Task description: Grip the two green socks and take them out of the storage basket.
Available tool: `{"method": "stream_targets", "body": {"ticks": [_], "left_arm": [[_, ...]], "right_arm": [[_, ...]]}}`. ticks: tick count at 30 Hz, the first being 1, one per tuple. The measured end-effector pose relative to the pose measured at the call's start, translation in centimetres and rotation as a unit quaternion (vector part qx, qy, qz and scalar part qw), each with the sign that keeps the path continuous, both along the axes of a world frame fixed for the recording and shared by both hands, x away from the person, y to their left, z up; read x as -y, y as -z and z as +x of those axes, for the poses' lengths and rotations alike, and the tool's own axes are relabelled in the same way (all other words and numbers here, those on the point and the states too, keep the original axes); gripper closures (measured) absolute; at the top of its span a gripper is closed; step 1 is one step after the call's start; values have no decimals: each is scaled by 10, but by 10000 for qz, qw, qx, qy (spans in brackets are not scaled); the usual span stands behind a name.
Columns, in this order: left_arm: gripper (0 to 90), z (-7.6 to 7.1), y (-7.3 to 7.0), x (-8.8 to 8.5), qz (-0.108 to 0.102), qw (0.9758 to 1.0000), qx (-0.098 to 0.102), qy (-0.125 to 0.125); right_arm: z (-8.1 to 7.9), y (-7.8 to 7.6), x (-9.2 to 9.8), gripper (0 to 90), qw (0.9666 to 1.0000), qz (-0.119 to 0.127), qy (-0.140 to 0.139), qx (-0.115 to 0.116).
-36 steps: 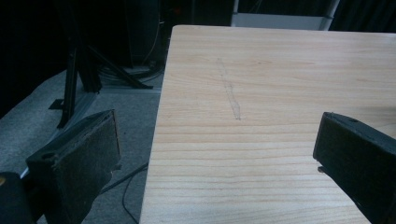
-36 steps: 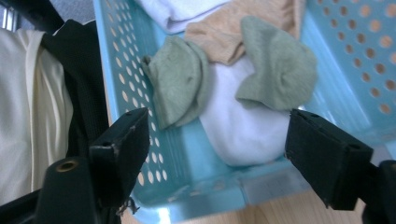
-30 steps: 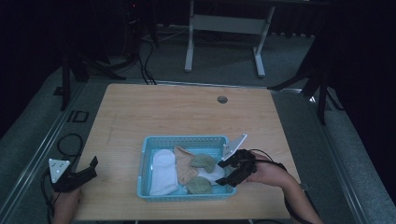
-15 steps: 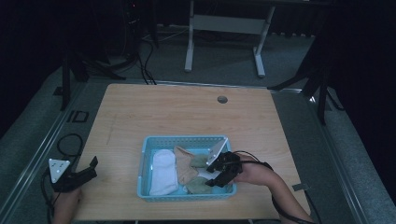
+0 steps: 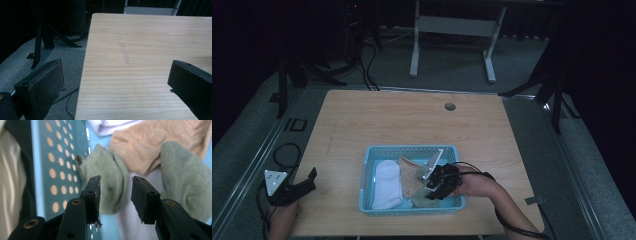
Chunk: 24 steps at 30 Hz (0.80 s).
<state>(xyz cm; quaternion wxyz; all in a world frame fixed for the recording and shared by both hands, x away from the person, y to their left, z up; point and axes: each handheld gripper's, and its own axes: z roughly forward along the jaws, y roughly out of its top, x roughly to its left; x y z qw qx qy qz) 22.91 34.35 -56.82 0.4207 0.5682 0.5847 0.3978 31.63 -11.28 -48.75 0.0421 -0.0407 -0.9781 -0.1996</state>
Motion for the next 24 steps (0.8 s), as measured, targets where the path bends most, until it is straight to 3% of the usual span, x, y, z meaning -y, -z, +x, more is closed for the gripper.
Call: {"method": "stream_targets", "body": {"ticks": [2,4,10,13,16,19,24], "left_arm": [[3,0,0,0,4,10000,6,3],[3,0,0,0,3,10000,7,8],[3,0,0,0,7,10000,5,1],[3,0,0,0,1,10000,5,-5],[3,0,0,0,3,10000,6,-1],[4,0,0,0,0,10000,13,-8],[4,0,0,0,4,10000,9,-10]], "right_arm": [[1,2,-3,645,9999,-91,-45,-30],[-1,3,-5,645,9997,-214,-107,-20],[1,3,-10,644,9996,-254,-94,14],[2,4,-13,677,9992,-330,-205,120],[0,7,-16,764,9982,-457,-328,226],[-2,5,-16,791,9981,-423,-361,252],[-4,-11,-12,805,9987,-117,-305,400]]}}
